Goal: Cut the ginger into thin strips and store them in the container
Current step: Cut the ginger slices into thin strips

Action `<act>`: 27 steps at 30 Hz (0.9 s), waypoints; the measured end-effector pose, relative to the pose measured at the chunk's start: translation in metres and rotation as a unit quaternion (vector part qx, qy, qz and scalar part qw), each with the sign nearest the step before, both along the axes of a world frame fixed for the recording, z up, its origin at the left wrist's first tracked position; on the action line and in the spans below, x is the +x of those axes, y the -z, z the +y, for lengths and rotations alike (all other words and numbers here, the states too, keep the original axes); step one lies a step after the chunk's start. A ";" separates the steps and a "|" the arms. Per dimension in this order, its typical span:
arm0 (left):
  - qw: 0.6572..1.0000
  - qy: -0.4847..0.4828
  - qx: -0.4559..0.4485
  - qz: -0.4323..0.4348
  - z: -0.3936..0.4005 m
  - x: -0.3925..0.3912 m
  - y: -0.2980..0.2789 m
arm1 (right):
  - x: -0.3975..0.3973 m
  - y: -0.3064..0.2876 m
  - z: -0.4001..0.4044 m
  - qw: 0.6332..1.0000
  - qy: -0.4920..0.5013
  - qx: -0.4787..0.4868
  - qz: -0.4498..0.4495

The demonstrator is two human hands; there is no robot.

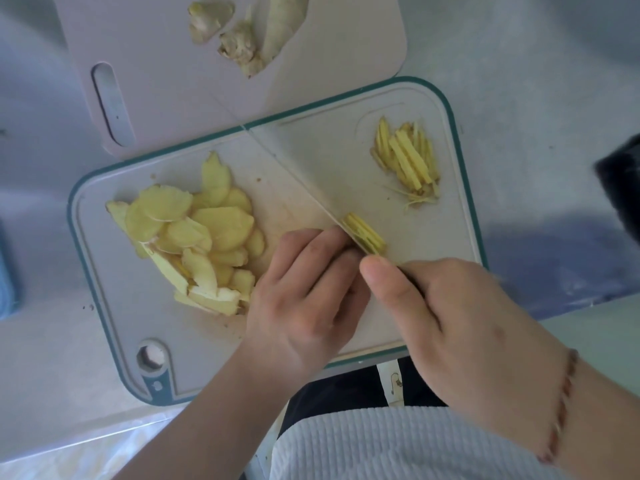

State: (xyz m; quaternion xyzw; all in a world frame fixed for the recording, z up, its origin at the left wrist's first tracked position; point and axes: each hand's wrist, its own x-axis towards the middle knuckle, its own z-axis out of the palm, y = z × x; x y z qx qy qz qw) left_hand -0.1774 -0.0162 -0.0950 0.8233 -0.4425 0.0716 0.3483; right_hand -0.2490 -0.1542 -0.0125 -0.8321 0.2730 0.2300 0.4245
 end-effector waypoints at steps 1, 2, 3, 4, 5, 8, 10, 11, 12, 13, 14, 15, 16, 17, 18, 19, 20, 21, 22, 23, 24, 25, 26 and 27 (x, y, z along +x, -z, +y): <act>1.000 -0.002 -0.002 0.001 0.000 0.000 0.000 | -0.005 -0.003 0.001 1.000 0.002 0.001 -0.001; 1.000 -0.002 0.001 -0.001 0.000 0.000 0.000 | -0.010 -0.007 0.002 1.000 0.009 0.002 0.002; 1.000 -0.002 0.004 -0.003 0.001 0.000 0.001 | -0.017 -0.010 0.003 1.000 0.019 0.001 0.012; 1.000 -0.002 0.005 -0.005 0.001 0.000 0.001 | -0.021 -0.013 0.003 0.999 0.025 0.000 0.026; 1.000 -0.002 0.006 -0.005 0.002 0.000 0.001 | -0.025 -0.013 0.003 0.999 0.027 0.001 0.037; 1.000 0.001 0.012 -0.002 0.002 -0.001 0.001 | -0.020 -0.008 0.002 0.999 0.023 0.004 0.037; 1.000 0.007 0.013 -0.002 0.001 0.000 0.001 | -0.007 -0.002 0.001 0.999 0.015 0.001 0.029; 1.000 0.005 0.010 -0.002 0.001 0.000 0.001 | 0.001 0.001 0.000 1.000 0.010 -0.001 0.024; 1.000 0.000 0.004 -0.003 0.000 0.001 0.001 | 0.008 0.001 0.000 1.000 0.004 0.000 0.019; 1.000 -0.006 -0.002 -0.003 -0.001 0.001 0.001 | 0.012 0.001 0.000 1.000 -0.001 0.003 0.013; 1.000 -0.011 -0.008 -0.002 -0.001 0.000 0.001 | 0.012 0.001 0.001 1.000 -0.004 0.003 0.008; 1.000 -0.015 -0.011 0.000 -0.001 -0.001 0.000 | 0.009 -0.001 0.001 1.000 -0.006 -0.004 0.006; 1.000 -0.018 -0.011 0.001 -0.001 -0.001 -0.001 | 0.003 -0.004 0.002 1.000 -0.004 -0.014 0.006; 1.000 -0.022 -0.008 0.001 -0.001 -0.002 -0.001 | -0.005 -0.006 0.003 1.000 0.004 -0.018 0.009; 1.000 -0.025 -0.005 0.002 0.000 -0.001 -0.001 | -0.013 -0.009 0.004 1.000 0.016 -0.012 0.012; 1.000 -0.026 -0.002 0.004 0.000 0.000 0.000 | -0.018 -0.012 0.004 1.000 0.024 0.001 0.020; 1.000 -0.024 0.000 0.003 0.000 0.000 0.001 | -0.022 -0.013 0.004 0.999 0.025 0.010 0.030; 1.000 -0.022 0.003 0.002 0.001 0.000 0.000 | -0.024 -0.013 0.003 0.999 0.023 0.011 0.037; 1.000 -0.020 0.003 0.000 0.001 -0.001 0.000 | -0.024 -0.011 0.003 0.999 0.019 0.005 0.038; 1.000 -0.015 0.005 -0.002 0.000 -0.001 -0.001 | -0.021 -0.007 0.003 0.999 0.012 -0.004 0.036; 1.000 -0.011 0.005 -0.004 0.001 -0.001 0.000 | -0.016 -0.004 0.003 0.999 0.005 -0.015 0.032; 1.000 -0.008 0.004 -0.001 0.001 0.000 0.001 | -0.009 0.000 0.004 0.999 -0.002 -0.024 0.026; 1.000 -0.007 -0.004 0.004 0.001 0.000 0.002 | -0.003 0.002 0.005 1.000 -0.006 -0.023 0.018; 1.000 -0.008 -0.013 0.010 0.001 0.001 0.001 | 0.003 0.003 0.006 1.000 -0.006 -0.014 0.009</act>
